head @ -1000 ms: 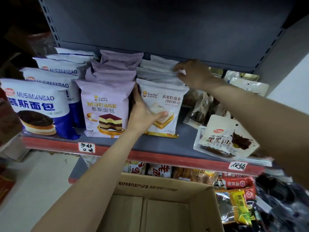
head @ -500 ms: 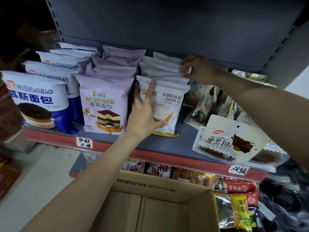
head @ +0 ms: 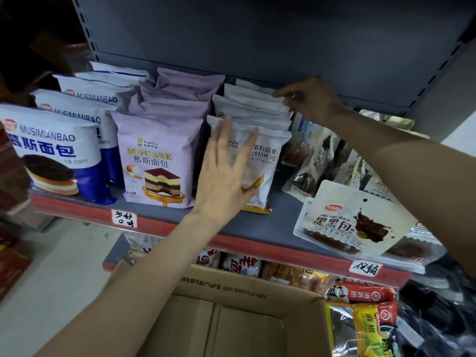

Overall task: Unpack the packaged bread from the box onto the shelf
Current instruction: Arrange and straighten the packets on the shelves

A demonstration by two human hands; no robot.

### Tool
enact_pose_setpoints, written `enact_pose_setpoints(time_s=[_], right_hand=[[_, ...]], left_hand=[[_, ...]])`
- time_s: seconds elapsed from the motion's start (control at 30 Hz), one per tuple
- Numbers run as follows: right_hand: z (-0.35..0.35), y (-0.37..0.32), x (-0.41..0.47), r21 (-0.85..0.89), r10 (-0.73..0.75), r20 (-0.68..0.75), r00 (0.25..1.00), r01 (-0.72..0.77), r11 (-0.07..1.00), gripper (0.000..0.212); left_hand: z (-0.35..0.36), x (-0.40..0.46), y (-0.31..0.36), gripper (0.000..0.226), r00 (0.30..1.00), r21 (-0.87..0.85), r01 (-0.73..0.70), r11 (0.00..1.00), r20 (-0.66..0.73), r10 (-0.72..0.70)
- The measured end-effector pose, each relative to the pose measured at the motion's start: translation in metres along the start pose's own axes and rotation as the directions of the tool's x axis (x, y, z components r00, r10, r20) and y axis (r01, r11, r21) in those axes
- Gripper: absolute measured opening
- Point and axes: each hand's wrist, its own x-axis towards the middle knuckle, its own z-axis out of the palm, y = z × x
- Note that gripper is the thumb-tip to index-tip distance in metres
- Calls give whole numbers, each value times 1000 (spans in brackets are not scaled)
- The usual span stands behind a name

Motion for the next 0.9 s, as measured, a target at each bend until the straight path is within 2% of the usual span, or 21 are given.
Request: enact_pose_setpoints(time_s=[0.07,0.2,0.3,0.4,0.47,0.53,0.73,0.83,0.9], right_hand=[[-2,5,-3,-17,2,7,1000,-1,1000,26],[-2,8,-1,-13,-16,67,998,17,1000,26],[-5,12,4,110,23,88,996,-33,993,24],[-9,21,10,110,98,49,994,-103,989,19],[-8,21,11,82,149,98,984,-157,984,17],[-4,17,12,132,192,141,971,-210,969,18],[-2,7,15,403,292,169,941,-337,851,23],[3,1,17,432,319,174,932,-364,825,21],[4,-1,18,372,340,208,917,-396,840,15]], left_hand=[[-2,10,1,103,993,52,-118,992,12,117],[-7,41,-9,117,970,64,-177,982,179,163],[-15,64,-12,115,929,38,-147,988,348,125],[-14,84,-5,101,923,33,-35,999,384,19],[-8,94,-2,87,897,75,3,997,441,-35],[-4,98,0,86,859,115,-9,993,509,-51],[-3,90,0,93,878,118,-65,991,479,0],[-6,88,0,92,880,142,-99,985,474,20],[-6,79,3,96,915,145,-153,977,395,84]])
